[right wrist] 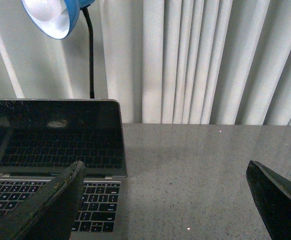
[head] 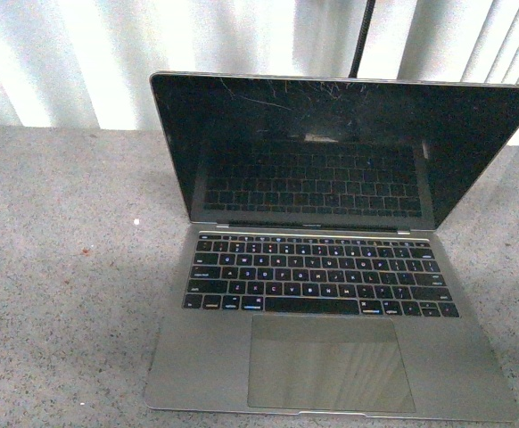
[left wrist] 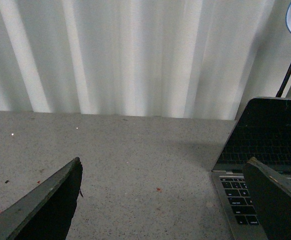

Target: Close laptop

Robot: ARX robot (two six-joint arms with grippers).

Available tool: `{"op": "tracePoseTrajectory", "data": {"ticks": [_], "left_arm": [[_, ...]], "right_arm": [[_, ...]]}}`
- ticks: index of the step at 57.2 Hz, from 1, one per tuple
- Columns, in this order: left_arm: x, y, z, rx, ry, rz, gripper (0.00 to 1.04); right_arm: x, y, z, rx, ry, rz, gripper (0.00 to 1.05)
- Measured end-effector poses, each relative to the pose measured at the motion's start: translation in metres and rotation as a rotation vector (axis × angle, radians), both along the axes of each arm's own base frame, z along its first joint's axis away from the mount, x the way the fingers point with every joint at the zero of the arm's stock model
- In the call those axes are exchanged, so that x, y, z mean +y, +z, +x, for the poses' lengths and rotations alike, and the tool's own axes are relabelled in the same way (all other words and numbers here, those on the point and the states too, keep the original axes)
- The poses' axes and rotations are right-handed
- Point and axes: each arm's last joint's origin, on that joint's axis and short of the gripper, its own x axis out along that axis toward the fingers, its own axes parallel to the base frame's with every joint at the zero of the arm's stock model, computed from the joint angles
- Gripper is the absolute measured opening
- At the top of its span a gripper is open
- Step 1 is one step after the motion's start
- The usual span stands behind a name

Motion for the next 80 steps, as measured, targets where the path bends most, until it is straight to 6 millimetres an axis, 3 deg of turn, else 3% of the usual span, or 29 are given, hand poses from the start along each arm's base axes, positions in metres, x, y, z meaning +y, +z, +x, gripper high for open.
{"op": "tracePoseTrajectory", "data": {"ticks": [48,50,54,57,60,65,68,71,74,80], "left_arm": [[0.000,0.000,0.000,0.000,0.000,0.000,0.98],[0.000,-0.002,0.001,0.050,0.055,-0.038,0.98],[0.000,0.003,0.007,0.116,0.155,-0.113,0.98],[-0.002,0.018,0.021,0.078,0.115,-0.160,0.98],[-0.005,0.046,0.045,-0.034,-0.010,-0.189,0.98],[-0.022,0.089,0.111,-0.170,-0.204,-0.126,0.98],[-0.039,0.090,0.154,-0.117,-0.262,-0.083,0.98],[-0.053,0.083,0.180,-0.045,-0.302,-0.054,0.98],[-0.068,0.082,0.200,-0.004,-0.336,-0.019,0.98],[-0.085,0.095,0.214,-0.032,-0.370,0.026,0.98]], "right_arm": [[0.000,0.000,0.000,0.000,0.000,0.000,0.97],[0.000,0.000,0.000,0.000,0.000,0.000,0.97],[0.000,0.002,0.001,0.169,0.048,0.053,0.97],[0.000,0.008,0.009,0.265,0.101,0.059,0.97],[-0.005,0.032,0.038,0.265,0.174,0.002,0.97],[-0.017,0.061,0.090,0.192,0.211,-0.139,0.97],[-0.022,0.071,0.123,0.185,0.213,-0.215,0.97],[-0.021,0.074,0.141,0.200,0.226,-0.261,0.97],[-0.016,0.074,0.155,0.211,0.262,-0.331,0.97],[-0.002,0.079,0.166,0.206,0.331,-0.416,0.97]]}}
